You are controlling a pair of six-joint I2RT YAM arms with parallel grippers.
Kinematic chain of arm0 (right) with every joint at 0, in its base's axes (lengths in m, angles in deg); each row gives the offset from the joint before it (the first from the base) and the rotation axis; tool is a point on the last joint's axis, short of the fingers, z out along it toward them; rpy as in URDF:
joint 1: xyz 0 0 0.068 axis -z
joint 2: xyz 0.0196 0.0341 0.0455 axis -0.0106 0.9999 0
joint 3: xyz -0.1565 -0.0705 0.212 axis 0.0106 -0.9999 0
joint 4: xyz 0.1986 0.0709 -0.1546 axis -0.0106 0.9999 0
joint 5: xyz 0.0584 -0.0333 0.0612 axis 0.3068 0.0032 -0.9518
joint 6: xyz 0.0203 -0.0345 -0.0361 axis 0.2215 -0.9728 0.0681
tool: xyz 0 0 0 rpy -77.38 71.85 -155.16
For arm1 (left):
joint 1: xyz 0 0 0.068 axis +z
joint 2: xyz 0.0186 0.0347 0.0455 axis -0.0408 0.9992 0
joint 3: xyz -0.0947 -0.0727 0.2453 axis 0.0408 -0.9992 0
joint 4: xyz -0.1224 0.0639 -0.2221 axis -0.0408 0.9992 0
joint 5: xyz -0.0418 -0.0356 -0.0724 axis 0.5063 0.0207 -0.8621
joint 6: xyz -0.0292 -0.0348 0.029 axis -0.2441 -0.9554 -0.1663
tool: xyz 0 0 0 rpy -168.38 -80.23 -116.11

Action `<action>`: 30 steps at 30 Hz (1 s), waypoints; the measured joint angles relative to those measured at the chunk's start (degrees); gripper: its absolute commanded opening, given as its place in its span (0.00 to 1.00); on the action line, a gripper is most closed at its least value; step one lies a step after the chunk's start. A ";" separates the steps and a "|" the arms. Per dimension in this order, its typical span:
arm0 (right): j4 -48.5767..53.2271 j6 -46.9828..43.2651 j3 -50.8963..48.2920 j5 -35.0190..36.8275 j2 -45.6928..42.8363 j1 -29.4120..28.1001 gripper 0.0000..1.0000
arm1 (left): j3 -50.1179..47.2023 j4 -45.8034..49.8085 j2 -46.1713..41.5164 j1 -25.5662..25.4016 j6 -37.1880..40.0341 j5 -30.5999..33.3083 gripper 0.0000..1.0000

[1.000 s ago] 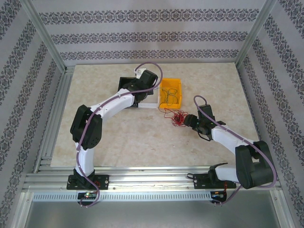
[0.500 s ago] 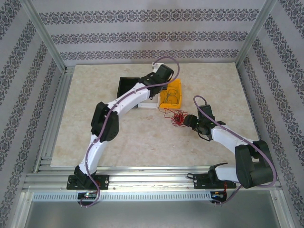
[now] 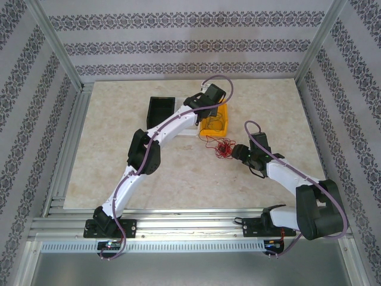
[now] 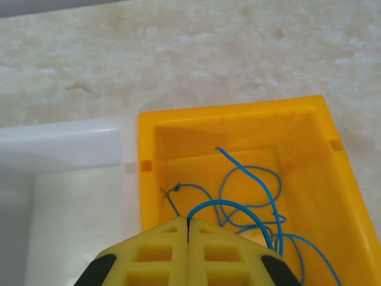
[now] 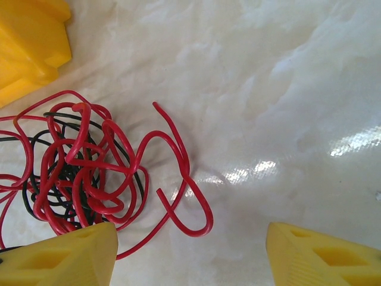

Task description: Untangle the cables

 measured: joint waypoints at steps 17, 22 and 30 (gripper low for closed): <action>1.27 -0.79 0.00 -0.07 -2.71 0.00 0.68 | 2.23 -0.35 0.26 0.00 -2.51 -5.92 0.67; 1.27 -1.75 0.04 -1.01 -2.80 -0.46 0.68 | -7.26 -2.32 -8.33 0.04 -1.95 -7.52 0.68; 1.09 -4.48 4.59 -1.66 1.38 -5.25 0.64 | -48.09 -17.05 -36.17 0.59 -2.67 -11.52 0.66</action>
